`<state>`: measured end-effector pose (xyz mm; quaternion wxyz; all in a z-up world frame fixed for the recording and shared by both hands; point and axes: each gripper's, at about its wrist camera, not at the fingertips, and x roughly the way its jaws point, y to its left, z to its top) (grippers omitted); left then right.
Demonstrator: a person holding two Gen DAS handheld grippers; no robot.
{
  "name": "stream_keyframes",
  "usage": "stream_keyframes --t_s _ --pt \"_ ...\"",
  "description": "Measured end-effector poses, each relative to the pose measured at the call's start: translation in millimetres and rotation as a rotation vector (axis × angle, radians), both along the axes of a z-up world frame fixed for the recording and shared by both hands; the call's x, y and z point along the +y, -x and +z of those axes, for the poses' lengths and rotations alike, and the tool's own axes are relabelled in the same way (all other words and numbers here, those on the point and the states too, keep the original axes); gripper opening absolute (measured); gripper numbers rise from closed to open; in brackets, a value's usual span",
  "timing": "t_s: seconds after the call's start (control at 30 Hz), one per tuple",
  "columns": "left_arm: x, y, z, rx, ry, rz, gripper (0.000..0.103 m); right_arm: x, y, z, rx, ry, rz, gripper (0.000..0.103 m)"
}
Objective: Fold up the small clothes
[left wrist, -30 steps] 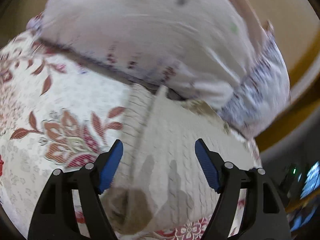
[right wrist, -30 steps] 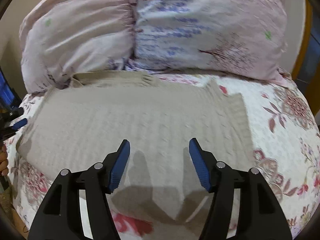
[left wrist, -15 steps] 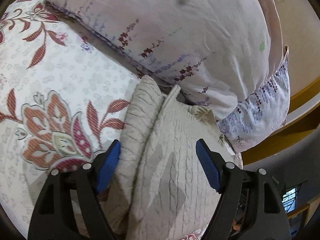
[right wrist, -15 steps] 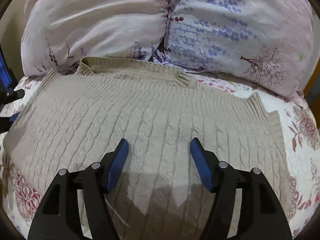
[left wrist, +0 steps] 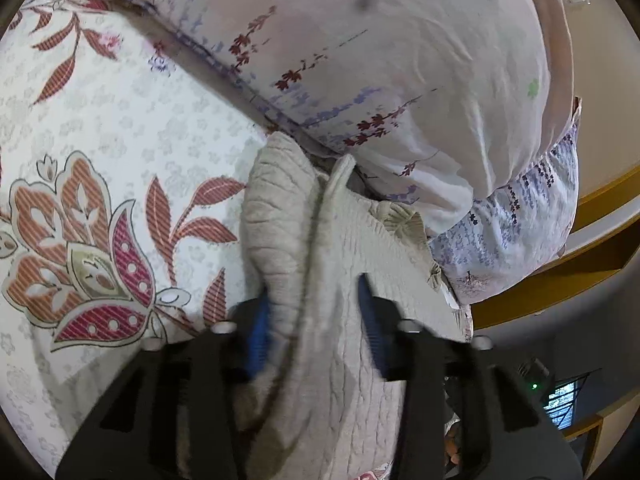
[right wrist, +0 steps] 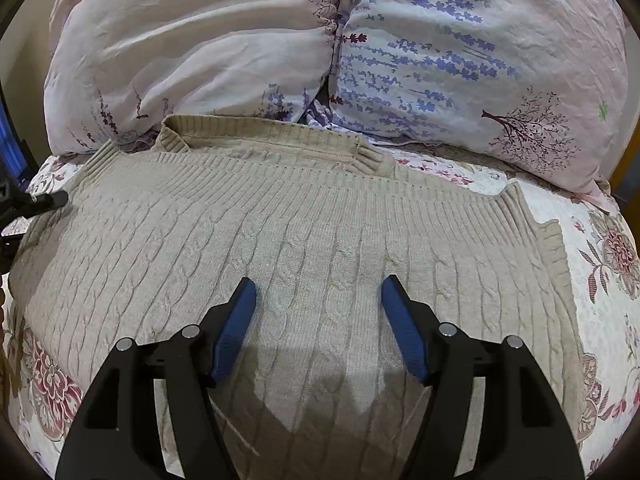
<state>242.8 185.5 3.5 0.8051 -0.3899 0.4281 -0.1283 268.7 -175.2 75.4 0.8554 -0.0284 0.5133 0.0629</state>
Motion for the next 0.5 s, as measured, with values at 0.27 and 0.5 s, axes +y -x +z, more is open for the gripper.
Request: stream_keyframes --t_s 0.27,0.5 --pt "-28 7 50 -0.181 -0.009 -0.083 0.015 1 -2 0 0.009 0.002 0.011 0.068" --pt "-66 8 91 -0.303 0.082 -0.144 0.014 1 -1 -1 0.000 0.001 0.024 0.068"
